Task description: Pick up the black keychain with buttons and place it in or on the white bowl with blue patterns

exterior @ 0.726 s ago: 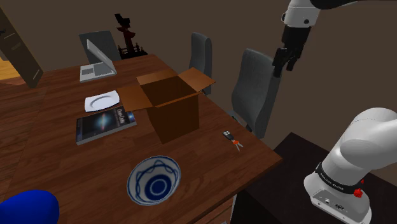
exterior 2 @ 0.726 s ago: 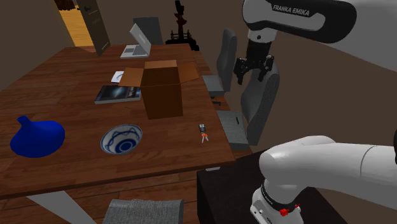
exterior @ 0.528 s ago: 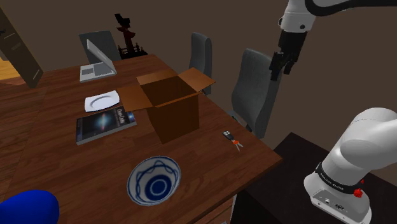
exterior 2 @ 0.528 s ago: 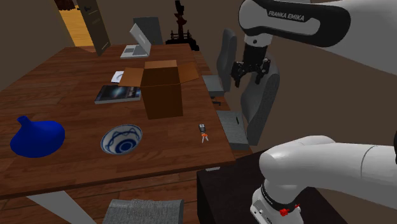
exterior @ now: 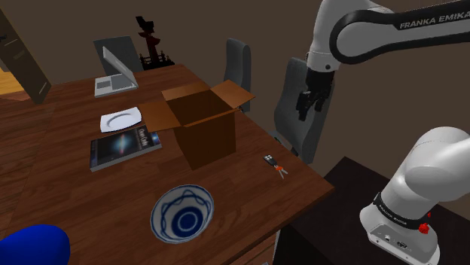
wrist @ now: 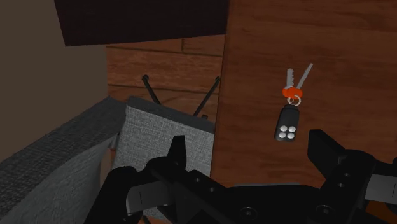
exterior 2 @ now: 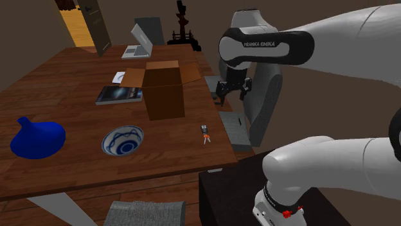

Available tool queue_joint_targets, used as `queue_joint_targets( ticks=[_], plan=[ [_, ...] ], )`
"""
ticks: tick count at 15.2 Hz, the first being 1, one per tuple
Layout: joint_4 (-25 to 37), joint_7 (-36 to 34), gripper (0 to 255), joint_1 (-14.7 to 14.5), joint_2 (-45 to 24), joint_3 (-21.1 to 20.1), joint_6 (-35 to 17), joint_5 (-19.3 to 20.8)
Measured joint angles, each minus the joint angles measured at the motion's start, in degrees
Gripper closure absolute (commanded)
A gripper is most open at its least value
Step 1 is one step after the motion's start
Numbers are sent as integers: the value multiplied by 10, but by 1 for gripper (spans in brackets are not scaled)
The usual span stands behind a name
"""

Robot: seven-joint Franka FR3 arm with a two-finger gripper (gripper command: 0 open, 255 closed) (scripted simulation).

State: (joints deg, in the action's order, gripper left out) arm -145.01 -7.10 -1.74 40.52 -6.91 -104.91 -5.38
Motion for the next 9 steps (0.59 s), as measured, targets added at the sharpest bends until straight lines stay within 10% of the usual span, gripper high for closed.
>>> queue_joint_targets(
  ticks=[9],
  plan=[
    [-43,-63,0,-22,-135,-73,-180,-27]
  ],
)
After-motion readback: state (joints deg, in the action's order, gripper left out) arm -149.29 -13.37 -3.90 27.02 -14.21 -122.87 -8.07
